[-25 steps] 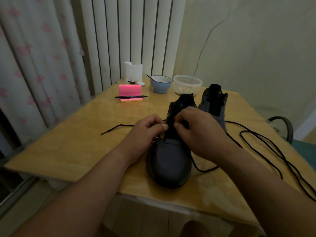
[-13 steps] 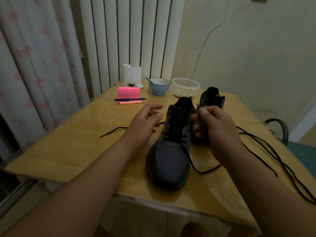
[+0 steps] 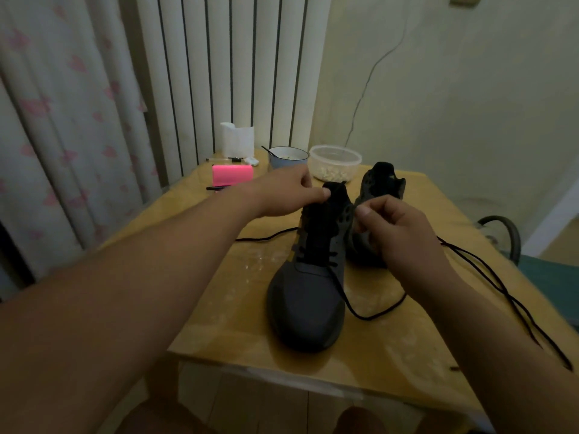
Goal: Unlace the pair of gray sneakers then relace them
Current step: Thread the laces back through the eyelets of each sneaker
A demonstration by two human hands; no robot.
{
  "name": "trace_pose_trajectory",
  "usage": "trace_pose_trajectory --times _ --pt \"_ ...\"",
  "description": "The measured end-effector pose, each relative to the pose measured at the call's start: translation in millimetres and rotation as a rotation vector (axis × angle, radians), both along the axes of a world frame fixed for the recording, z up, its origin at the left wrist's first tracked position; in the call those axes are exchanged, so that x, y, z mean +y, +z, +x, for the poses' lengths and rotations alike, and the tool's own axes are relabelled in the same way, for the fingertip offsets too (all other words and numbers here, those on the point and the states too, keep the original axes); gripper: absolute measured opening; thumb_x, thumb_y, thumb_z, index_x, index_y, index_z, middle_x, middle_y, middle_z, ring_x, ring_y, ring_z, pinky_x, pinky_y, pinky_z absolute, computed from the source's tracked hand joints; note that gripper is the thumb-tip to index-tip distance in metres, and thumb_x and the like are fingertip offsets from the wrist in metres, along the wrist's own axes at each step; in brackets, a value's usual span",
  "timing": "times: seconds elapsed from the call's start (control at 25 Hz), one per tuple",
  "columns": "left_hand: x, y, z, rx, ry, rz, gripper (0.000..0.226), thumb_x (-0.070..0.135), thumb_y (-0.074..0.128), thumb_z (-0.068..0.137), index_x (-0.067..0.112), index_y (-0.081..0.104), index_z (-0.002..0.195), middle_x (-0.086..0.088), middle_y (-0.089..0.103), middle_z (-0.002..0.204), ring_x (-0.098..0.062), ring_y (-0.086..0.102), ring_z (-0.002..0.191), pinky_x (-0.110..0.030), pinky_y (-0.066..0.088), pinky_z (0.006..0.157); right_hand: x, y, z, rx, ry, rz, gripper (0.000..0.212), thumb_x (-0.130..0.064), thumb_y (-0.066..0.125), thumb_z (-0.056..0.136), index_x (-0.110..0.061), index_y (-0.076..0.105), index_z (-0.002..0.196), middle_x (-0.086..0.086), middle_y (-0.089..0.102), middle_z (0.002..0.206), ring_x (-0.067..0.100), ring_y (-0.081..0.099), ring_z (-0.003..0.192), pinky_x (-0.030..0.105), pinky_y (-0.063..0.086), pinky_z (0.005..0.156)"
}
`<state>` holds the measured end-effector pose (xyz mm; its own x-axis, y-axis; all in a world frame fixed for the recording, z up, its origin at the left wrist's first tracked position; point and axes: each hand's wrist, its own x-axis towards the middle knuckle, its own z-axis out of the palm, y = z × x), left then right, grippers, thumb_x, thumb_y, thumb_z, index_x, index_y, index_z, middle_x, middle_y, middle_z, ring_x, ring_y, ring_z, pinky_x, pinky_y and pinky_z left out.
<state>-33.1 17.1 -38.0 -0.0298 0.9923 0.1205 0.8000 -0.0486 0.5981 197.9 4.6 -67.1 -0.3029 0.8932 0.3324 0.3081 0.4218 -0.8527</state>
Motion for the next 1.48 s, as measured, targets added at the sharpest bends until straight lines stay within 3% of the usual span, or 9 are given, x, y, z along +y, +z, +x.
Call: trace_pose_trajectory --times 0.12,0.2,0.44,0.6,0.72,1.0,1.16,1.28,1.48 --pt "-42 -31 1 -0.211 0.010 -0.008 0.049 0.069 0.056 0.096 0.020 0.062 0.096 -0.005 0.068 0.090 -0.021 0.066 0.081 -0.039 0.053 0.075 -6 -7 -4 -0.223 0.018 0.147 0.009 -0.035 0.063 0.102 -0.031 0.070 0.098 -0.010 0.068 0.086 0.003 0.062 0.076 0.019 0.045 0.062" --pt "-62 -49 6 -0.250 -0.068 -0.111 0.037 0.059 0.063 0.097 0.022 0.061 0.092 -0.001 0.066 0.086 -0.018 0.065 0.077 -0.035 0.052 0.070 -6 -10 -15 -0.253 0.028 0.170 0.009 -0.036 0.064 0.101 -0.031 0.071 0.100 -0.013 0.067 0.090 0.001 0.062 0.081 0.016 0.044 0.063" --pt "-66 -74 6 -0.595 -0.020 -0.023 0.024 0.031 0.063 0.102 0.020 0.060 0.081 0.003 0.058 0.075 -0.013 0.055 0.070 -0.032 0.045 0.066 -4 -21 -36 -0.355 0.047 0.203 0.009 -0.035 0.065 0.101 -0.030 0.073 0.098 -0.014 0.065 0.091 -0.004 0.060 0.089 0.018 0.049 0.070" --pt "-71 -89 13 -0.768 -0.045 0.083 0.026 0.032 0.062 0.104 0.015 0.058 0.084 0.004 0.052 0.072 -0.007 0.050 0.065 -0.020 0.041 0.059 -1 -17 -31 -0.137 0.069 -0.003 0.013 -0.034 0.066 0.100 -0.027 0.075 0.094 -0.011 0.070 0.078 0.000 0.065 0.072 0.029 0.053 0.066" --pt "-71 -90 12 -0.735 -0.028 0.105 0.031 0.035 0.055 0.106 0.012 0.060 0.086 0.006 0.053 0.071 -0.006 0.049 0.064 -0.024 0.040 0.062 -3 -10 -24 -0.111 0.037 -0.019 0.014 -0.032 0.065 0.101 -0.023 0.074 0.094 -0.005 0.068 0.073 0.005 0.062 0.064 0.030 0.052 0.064" --pt "-68 -94 15 -0.645 -0.017 0.205 0.036 0.036 0.061 0.104 0.003 0.058 0.091 0.003 0.055 0.074 -0.007 0.051 0.068 -0.024 0.042 0.064 5 32 -14 0.307 -0.105 0.034 0.017 -0.026 0.056 0.107 -0.015 0.068 0.100 -0.003 0.061 0.071 0.008 0.050 0.057 0.024 0.041 0.052" --pt "-64 -93 16 -0.606 -0.006 0.216 0.032 0.040 0.066 0.101 0.014 0.060 0.084 0.006 0.057 0.073 -0.006 0.054 0.069 -0.024 0.045 0.064 4 25 -21 -0.043 -0.045 0.187 0.013 -0.031 0.063 0.102 -0.022 0.071 0.098 -0.010 0.065 0.078 0.001 0.060 0.068 0.025 0.049 0.066" --pt "-61 -92 16 -0.607 0.008 0.215 0.025 0.024 0.063 0.103 0.009 0.064 0.083 0.009 0.056 0.065 -0.006 0.051 0.062 -0.026 0.040 0.061 -8 0 -30 -0.273 0.075 0.124 0.009 -0.034 0.065 0.100 -0.031 0.073 0.097 -0.013 0.070 0.089 -0.001 0.066 0.085 0.023 0.054 0.071" --pt "-67 -89 12 -0.695 -0.020 0.156 0.024 0.015 0.055 0.104 0.014 0.061 0.081 0.003 0.054 0.065 -0.008 0.049 0.061 -0.022 0.038 0.059 -9 -15 -38 -0.385 0.046 0.178 0.009 -0.034 0.065 0.101 -0.029 0.072 0.097 -0.012 0.070 0.086 0.002 0.065 0.082 0.036 0.061 0.076"
